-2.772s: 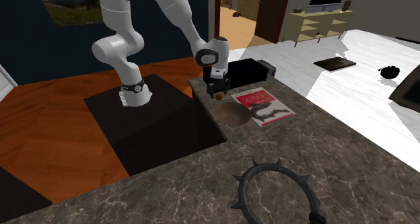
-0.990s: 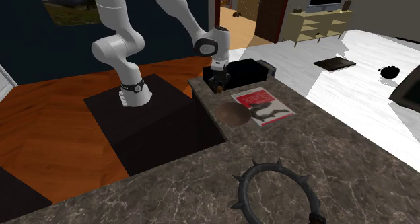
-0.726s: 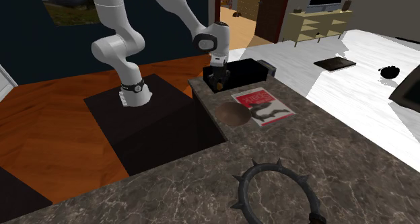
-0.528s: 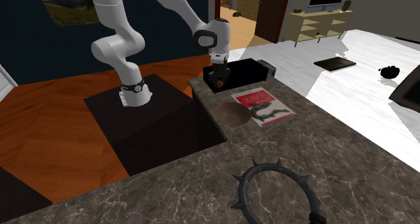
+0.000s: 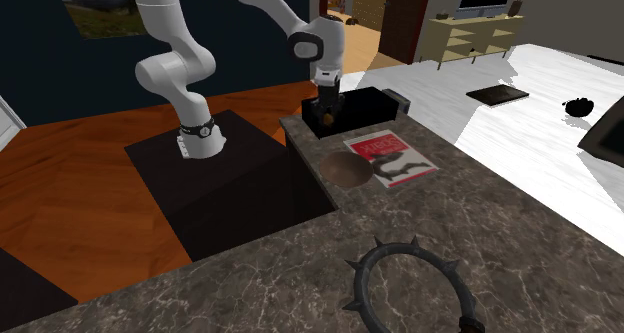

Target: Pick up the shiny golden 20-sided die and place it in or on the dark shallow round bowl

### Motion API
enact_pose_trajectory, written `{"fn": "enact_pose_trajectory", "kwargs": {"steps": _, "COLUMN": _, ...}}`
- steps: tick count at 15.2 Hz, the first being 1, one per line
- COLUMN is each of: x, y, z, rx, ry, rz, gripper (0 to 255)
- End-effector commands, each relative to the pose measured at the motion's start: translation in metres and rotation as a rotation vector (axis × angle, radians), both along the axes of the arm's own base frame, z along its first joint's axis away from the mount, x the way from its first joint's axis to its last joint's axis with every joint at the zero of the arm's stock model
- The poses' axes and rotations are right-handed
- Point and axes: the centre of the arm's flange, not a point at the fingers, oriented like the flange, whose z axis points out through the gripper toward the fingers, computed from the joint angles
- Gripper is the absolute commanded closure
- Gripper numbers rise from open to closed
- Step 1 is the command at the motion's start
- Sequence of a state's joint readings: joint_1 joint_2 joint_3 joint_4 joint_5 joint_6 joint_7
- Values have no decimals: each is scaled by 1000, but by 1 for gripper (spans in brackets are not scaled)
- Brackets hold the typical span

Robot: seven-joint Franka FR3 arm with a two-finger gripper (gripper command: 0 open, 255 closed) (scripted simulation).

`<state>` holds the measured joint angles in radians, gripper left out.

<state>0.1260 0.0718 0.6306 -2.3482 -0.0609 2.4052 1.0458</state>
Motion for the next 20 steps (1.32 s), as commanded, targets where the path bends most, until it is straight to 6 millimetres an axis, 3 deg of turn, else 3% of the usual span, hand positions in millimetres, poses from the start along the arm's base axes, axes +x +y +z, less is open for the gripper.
{"fn": "enact_pose_trajectory", "kwargs": {"steps": 1, "x": 22, "y": -9, "z": 2, "rx": 0, "ry": 0, "rz": 0, "gripper": 255}}
{"fn": "enact_pose_trajectory", "kwargs": {"steps": 13, "x": 163, "y": -75, "z": 4, "rx": 0, "ry": 0, "rz": 0, "gripper": 255}}
{"fn": "enact_pose_trajectory", "kwargs": {"steps": 20, "x": 163, "y": -75, "z": -33, "rx": 0, "ry": 0, "rz": 0, "gripper": 255}}
